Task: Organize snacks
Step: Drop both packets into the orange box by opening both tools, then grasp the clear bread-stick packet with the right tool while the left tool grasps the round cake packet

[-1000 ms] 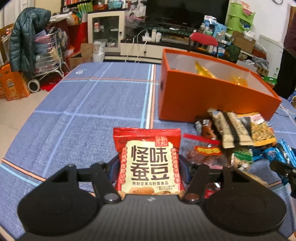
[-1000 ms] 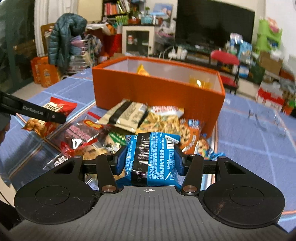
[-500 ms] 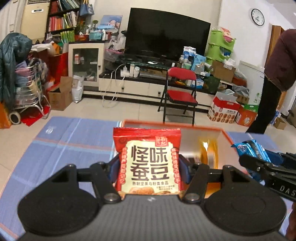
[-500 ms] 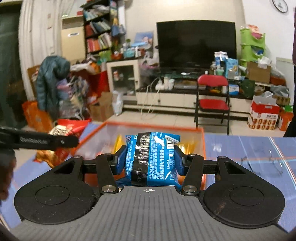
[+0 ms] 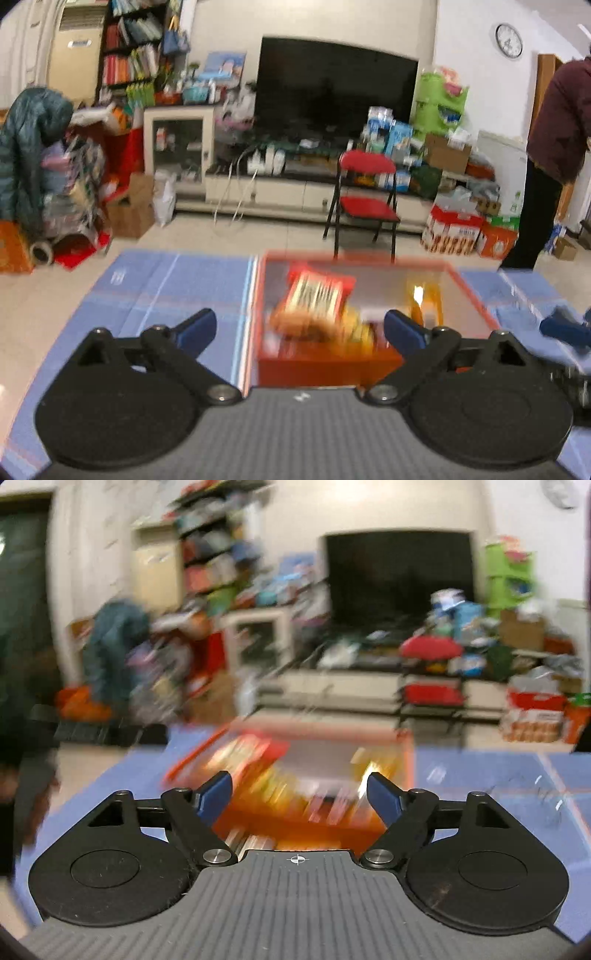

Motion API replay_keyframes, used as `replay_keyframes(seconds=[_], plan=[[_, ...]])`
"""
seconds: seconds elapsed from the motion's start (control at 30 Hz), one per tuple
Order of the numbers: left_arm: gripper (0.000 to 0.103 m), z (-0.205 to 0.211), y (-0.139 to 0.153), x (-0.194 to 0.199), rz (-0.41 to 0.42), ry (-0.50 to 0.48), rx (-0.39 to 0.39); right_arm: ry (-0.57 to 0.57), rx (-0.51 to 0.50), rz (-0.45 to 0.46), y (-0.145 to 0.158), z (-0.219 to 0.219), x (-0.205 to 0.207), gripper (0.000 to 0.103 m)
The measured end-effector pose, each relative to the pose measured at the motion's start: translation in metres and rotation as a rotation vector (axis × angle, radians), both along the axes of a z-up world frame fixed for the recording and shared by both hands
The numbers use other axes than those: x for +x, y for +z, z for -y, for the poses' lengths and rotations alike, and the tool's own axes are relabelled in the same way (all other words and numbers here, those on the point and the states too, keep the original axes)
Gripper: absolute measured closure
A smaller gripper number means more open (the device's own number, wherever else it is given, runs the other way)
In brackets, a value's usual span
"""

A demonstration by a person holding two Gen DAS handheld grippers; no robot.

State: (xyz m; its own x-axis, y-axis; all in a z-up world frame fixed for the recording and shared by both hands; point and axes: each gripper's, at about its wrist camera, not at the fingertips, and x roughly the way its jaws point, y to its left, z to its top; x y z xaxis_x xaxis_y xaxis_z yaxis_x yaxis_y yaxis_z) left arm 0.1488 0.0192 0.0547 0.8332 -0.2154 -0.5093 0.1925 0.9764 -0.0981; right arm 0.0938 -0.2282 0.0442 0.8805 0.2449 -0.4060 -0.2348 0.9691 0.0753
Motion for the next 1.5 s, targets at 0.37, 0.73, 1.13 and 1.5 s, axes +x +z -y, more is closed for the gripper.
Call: replay_keyframes(seconds=[0.37,0.73,1.13,1.5], plan=[[0.007,-0.017,-0.08,-0.097,-0.164,0.09,0.052,0.361,-0.066,-0.254,-0.092,-0.014,-0.017,0.047],[0.007,-0.013,-0.083,-0.083,-0.168,-0.187,0.127,0.432,0.017,-0.39,-0.12,-0.017,0.023,0.058],[0.007,0.036,-0.099,-0.101,-0.013,-0.613,0.368,0.108,-0.164,-0.364,-0.108,-0.006,-0.028,0.067],[0.014,0.048,-0.118,-0.085,-0.107,-0.873,0.325,0.052,-0.036,-0.234,-0.074,0.006,-0.055,0.043]])
